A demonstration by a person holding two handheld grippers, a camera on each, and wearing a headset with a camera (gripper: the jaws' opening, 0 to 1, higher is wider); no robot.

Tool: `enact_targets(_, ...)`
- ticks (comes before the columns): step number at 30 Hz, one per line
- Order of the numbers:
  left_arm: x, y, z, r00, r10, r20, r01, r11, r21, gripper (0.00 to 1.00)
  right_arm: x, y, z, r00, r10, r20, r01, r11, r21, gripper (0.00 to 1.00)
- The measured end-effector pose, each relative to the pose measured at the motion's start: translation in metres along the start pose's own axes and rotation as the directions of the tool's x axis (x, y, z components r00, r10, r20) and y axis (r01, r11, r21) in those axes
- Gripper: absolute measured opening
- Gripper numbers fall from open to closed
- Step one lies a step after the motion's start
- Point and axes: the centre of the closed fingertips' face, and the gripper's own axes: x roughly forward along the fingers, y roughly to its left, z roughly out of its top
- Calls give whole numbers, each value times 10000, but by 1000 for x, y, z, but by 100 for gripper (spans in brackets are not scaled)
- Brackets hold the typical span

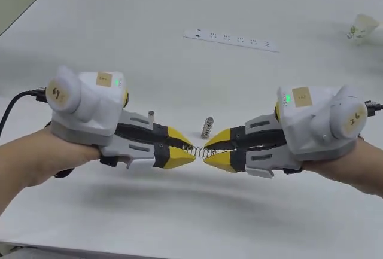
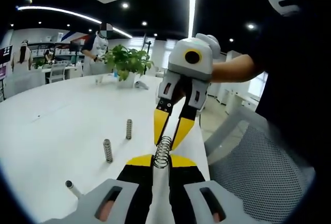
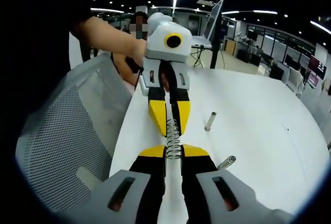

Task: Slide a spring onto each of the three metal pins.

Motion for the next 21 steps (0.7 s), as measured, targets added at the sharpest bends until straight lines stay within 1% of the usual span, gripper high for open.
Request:
enact_targets(3,0,-1,0,10000,-53,-18,53,10000,28,2,0,0,0,10000,-55,-4,55,10000,57,8)
enact_targets(7,1,-3,1,9999,-115,32,116,9999,-35,2,-1,-1,-1,9999,-136,80,133,9994,324,9)
enact_targets(8,1,-3,1,9999,-138,17,138,9999,-7,2,-2,-1,-2,9999,-130,89,125,9986,519,9)
enact_targets(10,1,-3,0,9999,-135,-23,135,9999,-42,2,-3,-1,-5,9998,-179,7,178,9985,508,13)
enact_targets(12,-1,-2,-1,9999,-117,-34,117,9999,-64,2,-5,1,-8,9999,-122,-11,123,9975,689,14)
enact_targets(14,-2,-1,-1,9999,-127,-24,127,9999,-70,2,-6,1,-11,9997,-230,20,228,9974,683,14)
enact_targets(16,-2,-1,0,9999,-153,-21,153,9999,-79,2,-7,0,-14,9996,-268,34,264,9962,835,14)
enact_targets(19,-1,-3,0,9997,-226,-69,226,9997,-44,2,-5,1,-11,9993,-283,236,257,9943,1034,14)
enact_targets(21,0,-4,0,9996,-274,-91,273,9996,-45,2,-5,0,-7,9988,-330,369,291,9945,1002,15)
